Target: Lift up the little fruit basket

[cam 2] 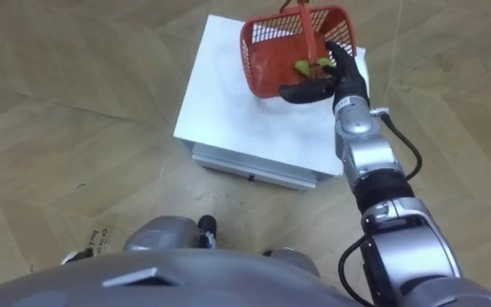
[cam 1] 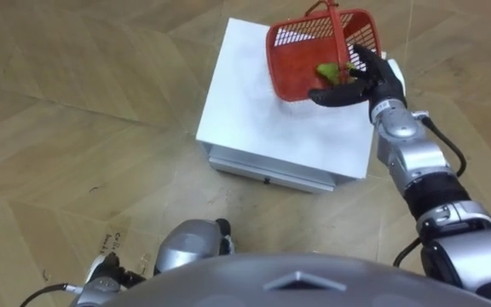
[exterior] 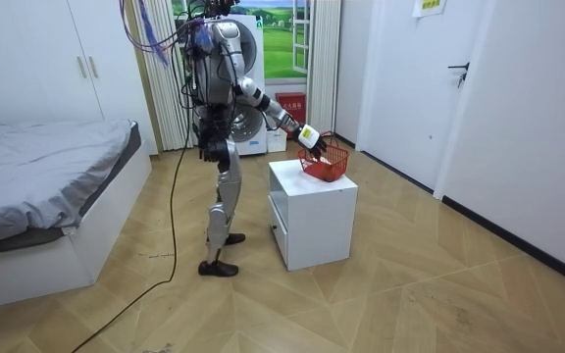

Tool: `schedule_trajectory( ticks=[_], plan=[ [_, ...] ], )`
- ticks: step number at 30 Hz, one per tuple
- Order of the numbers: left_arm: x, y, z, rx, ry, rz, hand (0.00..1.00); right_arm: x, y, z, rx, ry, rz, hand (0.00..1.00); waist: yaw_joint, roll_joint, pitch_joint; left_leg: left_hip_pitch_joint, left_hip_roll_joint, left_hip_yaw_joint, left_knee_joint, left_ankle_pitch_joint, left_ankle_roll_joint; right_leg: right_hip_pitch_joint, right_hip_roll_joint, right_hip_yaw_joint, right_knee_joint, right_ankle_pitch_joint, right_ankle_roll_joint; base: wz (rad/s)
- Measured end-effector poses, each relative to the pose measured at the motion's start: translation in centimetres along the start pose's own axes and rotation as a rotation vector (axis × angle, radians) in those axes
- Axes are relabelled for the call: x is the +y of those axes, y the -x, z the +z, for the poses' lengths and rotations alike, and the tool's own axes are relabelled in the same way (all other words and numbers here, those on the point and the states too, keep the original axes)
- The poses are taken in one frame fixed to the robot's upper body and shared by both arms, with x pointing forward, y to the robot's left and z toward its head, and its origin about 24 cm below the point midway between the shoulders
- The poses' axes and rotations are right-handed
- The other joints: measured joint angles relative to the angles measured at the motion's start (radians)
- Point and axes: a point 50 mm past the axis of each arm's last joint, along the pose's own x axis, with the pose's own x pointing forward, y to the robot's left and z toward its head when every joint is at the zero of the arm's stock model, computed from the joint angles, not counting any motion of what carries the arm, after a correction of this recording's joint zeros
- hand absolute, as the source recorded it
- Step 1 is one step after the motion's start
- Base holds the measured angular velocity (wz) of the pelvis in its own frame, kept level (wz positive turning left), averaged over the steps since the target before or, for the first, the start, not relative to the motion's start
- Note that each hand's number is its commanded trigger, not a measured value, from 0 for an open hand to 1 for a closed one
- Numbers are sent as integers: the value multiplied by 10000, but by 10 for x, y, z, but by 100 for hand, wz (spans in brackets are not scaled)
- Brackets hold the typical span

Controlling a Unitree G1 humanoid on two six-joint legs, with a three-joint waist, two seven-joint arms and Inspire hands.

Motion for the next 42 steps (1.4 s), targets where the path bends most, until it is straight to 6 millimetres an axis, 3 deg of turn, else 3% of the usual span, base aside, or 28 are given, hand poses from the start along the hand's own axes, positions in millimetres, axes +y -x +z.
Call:
schedule_trajectory(
  ticks=[18,23,27,31,36,42],
  plan=[
    [-2,0,3,-127,-152,-71,0,8,2,0,-57,39,469,0,-69,-96,-33,-3,-71,-44,3,23,42,-36,-49,19,145,3,22,1],
    [-2,0,4,-213,-139,-68,0,8,5,16,-893,-50,391,0,-314,-124,-46,24,-61,-11,13,25,46,-5,-47,11,144,-3,32,0],
    [-1,0,5,-264,-85,-39,0,5,11,16,-1193,-49,92,0,-401,-134,-59,77,-45,7,10,29,54,24,-63,44,145,-2,32,0],
    [3,0,6,-367,-52,79,0,0,20,1,-1111,-77,-232,0,-606,-96,-56,276,-23,37,-28,19,64,122,-55,79,120,10,52,-2],
    [4,0,8,-566,232,135,0,-19,26,-23,-693,338,-1192,0,-934,69,-105,403,48,400,-84,16,69,150,-32,488,133,23,74,-21],
    [7,1,4,-628,584,480,0,-40,49,-103,2079,333,-2033,0,-1480,151,-154,726,72,515,-299,16,69,343,-28,648,133,24,75,-10]
  ],
)
